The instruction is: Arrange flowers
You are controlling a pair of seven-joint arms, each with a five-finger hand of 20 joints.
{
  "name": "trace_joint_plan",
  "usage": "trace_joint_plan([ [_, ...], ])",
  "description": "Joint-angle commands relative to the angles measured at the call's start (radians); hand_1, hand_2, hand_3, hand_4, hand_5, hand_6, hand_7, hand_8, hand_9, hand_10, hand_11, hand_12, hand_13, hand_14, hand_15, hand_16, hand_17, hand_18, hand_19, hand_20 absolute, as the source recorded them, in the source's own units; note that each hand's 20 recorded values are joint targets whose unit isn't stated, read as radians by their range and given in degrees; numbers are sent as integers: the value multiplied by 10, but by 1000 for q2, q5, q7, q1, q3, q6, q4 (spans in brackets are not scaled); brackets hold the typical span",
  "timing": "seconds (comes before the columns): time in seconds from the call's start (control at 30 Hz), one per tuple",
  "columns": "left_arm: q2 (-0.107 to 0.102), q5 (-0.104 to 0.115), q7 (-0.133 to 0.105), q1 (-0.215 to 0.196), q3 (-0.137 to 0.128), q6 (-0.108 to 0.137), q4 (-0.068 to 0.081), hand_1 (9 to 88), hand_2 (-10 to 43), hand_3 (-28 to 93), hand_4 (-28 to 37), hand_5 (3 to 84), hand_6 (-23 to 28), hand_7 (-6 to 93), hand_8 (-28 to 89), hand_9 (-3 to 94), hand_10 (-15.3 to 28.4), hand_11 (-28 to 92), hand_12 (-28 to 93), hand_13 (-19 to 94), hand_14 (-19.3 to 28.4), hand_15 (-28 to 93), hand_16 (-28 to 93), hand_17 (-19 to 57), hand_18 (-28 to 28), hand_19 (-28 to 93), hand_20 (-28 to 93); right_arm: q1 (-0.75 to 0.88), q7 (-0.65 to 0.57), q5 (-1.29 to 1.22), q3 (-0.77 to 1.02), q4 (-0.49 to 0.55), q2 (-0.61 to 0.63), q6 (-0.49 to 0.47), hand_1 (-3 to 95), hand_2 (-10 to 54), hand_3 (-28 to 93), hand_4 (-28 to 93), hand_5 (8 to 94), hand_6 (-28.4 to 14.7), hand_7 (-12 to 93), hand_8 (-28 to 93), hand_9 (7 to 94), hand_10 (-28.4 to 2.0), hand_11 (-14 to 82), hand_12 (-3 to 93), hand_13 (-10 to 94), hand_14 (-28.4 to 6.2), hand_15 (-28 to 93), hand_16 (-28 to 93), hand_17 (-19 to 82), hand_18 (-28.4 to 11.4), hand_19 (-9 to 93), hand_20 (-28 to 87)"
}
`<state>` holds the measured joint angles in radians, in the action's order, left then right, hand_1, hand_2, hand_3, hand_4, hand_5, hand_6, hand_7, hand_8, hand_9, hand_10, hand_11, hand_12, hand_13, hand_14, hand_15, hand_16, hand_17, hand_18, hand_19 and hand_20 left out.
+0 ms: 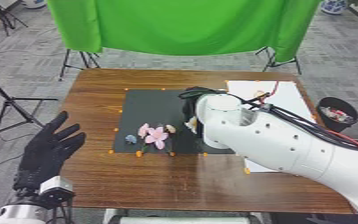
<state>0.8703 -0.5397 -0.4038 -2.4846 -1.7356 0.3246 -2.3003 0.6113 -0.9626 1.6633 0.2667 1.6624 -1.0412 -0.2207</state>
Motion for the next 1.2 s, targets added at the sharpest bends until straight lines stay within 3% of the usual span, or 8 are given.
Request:
trace_joint_plan([
  [0.03,10,-13,22,4,5,-18,2,297,63,621,-197,333,81,80,-71,306,196,260,113,214,278,566,-121,-66,284,547,-31,-26,-7,14,4,23,2,-22,442,-95,747,-243,633,-36,182,-108,762,-137,274,180,781,-67,679,144,546,-145,932,301],
  [0.27,-7,1,-9,-20,4,1,-4,298,64,620,-197,334,81,80,-72,306,196,261,114,214,278,566,-120,-65,284,548,-31,-71,51,-15,34,54,86,-19,381,-64,741,-237,609,-49,161,-104,715,-155,253,169,751,-85,685,144,524,-158,932,281],
  [0.33,-3,-2,-3,-12,7,-3,-2,298,64,620,-196,333,81,80,-71,307,196,261,114,214,278,566,-120,-66,284,548,-31,-79,78,-52,61,56,128,7,355,-38,739,-235,580,-54,150,-98,682,-167,235,164,728,-93,692,141,504,-163,932,264],
  [0.57,-27,11,-31,1,30,9,2,298,65,620,-198,334,81,79,-71,306,196,261,114,215,278,567,-121,-66,284,548,-31,-169,139,-157,32,-65,228,55,300,-2,761,-234,508,-55,131,-90,555,-190,153,147,645,-123,713,114,452,-162,932,216],
  [0.73,-17,-3,-8,17,32,-10,5,298,66,621,-199,334,81,79,-71,307,196,261,114,215,279,568,-120,-66,284,548,-31,-194,101,-189,7,-154,256,38,290,0,772,-238,477,-57,123,-90,503,-196,120,147,617,-131,718,101,434,-160,932,199],
  [0.83,-29,11,-27,16,40,2,5,299,67,621,-198,334,81,80,-71,311,197,267,116,226,281,591,-116,-66,284,549,-30,-170,84,-180,23,-186,255,19,289,2,776,-238,475,-56,122,-90,497,-193,115,148,618,-131,719,96,434,-161,932,197],
  [0.97,-9,-3,-5,27,37,-11,6,298,67,623,-197,334,81,80,-72,310,198,267,115,221,283,587,-124,-65,284,549,-31,-122,58,-185,64,-226,244,-37,287,3,781,-238,478,-51,125,-91,490,-191,110,149,622,-130,726,93,436,-164,932,202],
  [1.2,-5,-1,-12,28,35,-12,5,297,66,626,-198,333,81,79,-71,307,197,263,114,217,279,580,-124,-65,284,549,-32,-73,38,-197,112,-283,224,-91,269,14,796,-234,450,-36,108,-95,457,-193,82,145,623,-133,731,90,436,-168,932,213],
])
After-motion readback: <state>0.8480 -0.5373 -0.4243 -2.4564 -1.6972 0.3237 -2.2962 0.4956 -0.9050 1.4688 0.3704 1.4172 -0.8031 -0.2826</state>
